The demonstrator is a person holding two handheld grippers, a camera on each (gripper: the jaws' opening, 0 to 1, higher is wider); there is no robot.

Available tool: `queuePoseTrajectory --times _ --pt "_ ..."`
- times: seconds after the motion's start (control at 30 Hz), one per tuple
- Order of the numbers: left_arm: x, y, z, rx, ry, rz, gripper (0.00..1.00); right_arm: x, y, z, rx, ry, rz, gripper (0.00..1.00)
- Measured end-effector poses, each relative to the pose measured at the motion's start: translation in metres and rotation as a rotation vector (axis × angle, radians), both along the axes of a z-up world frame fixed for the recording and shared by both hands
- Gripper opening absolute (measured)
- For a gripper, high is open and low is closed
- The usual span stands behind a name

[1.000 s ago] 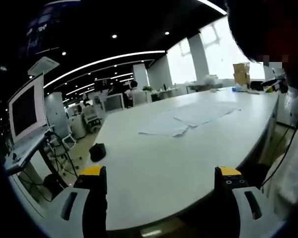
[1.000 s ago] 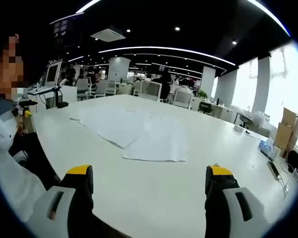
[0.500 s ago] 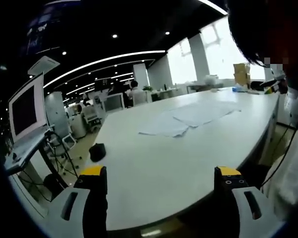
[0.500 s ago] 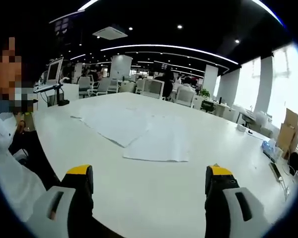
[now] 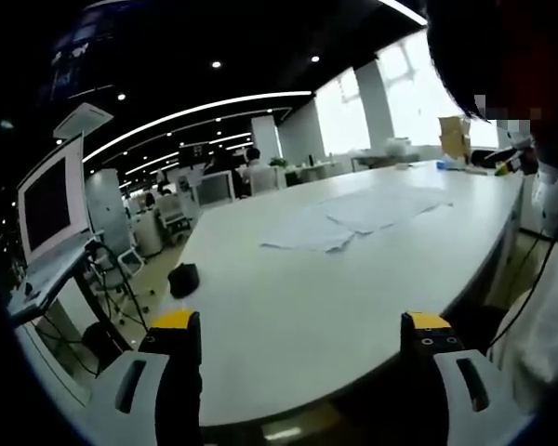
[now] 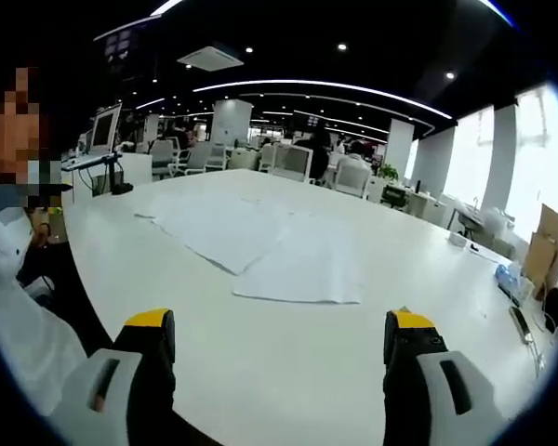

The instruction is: Organize the stack of printing papers by aligning and flattening the scattered papers on the table

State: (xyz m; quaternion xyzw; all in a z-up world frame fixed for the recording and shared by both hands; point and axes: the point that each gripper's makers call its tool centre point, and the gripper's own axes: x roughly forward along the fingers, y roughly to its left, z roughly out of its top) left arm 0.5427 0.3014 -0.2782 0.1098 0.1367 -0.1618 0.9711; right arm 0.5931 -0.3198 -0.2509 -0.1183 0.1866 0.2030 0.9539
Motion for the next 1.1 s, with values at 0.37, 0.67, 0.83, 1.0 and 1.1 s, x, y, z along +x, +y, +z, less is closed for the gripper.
queuePoseTrajectory --times 0.37,0.67,0.83,1.0,1.1 --pt "-0.0020 -0.0005 -0.0002 0.001 0.001 0.000 0.91 0.0032 0.0066 -0.0005 -0.011 0.005 0.016 0.88" --pt "-0.0019 -0.0013 0.0005 0.008 0.001 0.001 0.91 0.0052 0.0077 -0.0050 -0.003 0.012 0.017 0.88" --pt "-0.0008 -0.0014 0.0008 0.008 0.000 0.001 0.90 0.0081 0.0092 -0.0059 0.003 0.011 0.021 0.88" --pt "-0.0014 -0.0003 0.0013 0.010 0.002 0.002 0.90 0.0086 0.0086 -0.0067 -0.005 0.015 0.022 0.88" --pt "-0.0003 0.0004 0.0018 0.007 -0.001 0.007 0.91 0.0091 0.0082 -0.0060 -0.002 0.014 0.018 0.88"
